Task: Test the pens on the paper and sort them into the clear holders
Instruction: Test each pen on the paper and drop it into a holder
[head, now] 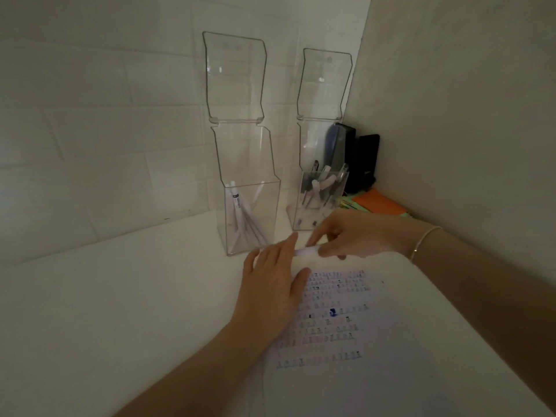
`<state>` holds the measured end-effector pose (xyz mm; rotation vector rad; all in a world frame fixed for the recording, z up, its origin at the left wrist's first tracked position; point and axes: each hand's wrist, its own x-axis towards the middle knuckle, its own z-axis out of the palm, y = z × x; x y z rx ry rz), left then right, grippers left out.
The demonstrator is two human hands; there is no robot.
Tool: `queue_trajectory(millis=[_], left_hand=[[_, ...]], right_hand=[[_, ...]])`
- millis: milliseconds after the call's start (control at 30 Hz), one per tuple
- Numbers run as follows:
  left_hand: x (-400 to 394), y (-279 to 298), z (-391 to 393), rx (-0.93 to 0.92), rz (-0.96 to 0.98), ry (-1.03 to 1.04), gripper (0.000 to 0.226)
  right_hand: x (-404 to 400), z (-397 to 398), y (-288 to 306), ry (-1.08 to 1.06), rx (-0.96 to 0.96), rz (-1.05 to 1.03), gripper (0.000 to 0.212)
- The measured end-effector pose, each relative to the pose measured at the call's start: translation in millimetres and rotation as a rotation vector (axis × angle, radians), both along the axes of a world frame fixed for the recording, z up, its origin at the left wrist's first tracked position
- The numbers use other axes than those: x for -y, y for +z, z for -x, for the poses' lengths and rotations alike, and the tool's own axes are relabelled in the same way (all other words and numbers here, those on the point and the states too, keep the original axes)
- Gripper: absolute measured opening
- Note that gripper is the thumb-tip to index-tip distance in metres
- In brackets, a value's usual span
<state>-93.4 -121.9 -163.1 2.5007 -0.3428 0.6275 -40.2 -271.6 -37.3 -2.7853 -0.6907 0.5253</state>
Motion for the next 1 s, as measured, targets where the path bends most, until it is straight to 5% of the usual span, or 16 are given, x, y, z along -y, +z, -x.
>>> queue_trajectory(millis=[100, 233, 467, 567, 733, 833, 900, 1000], left_hand=[[-1.7, 1.1, -2.2, 0.118, 0.066, 0.004, 0.042], [1.2, 17.8, 7.7, 0.076, 0.321, -0.089, 0.042], [20.1, 26.6, 26.5, -0.136, 0.387, -0.395, 0.024], [21.8, 28.1, 29.2, -0.140, 0.389, -0.411, 0.031], [24.1, 26.6, 30.8, -0.165, 0.338, -0.471, 0.027], [26.7, 24.2, 31.1, -0.146, 0.319, -0.511, 0.025], [28.2, 23.8, 31.3, -0.101, 0.304, -0.519, 0.022], [28.3, 23.5, 30.1, -0.044, 0.242, -0.526, 0.026]], right_hand=[[-3.2, 14.4, 4.3, -0.099, -0.013, -0.444, 0.011], [4.2, 27.4, -5.2, -0.312, -0.313, -1.209, 0.019], [-3.9, 44.0, -24.7, -0.447, -0.560, -1.961, 0.047], [2.6, 45.1, -25.3, -0.451, -0.538, -2.018, 0.048], [16.3, 53.5, -23.0, -0.519, -0.433, -2.066, 0.017], [24.2, 57.6, -25.6, -0.542, -0.430, -2.057, 0.030], [27.1, 60.1, -31.8, -0.632, -0.392, -1.905, 0.037], [28.4, 70.4, -43.9, -0.666, -0.290, -1.398, 0.045]])
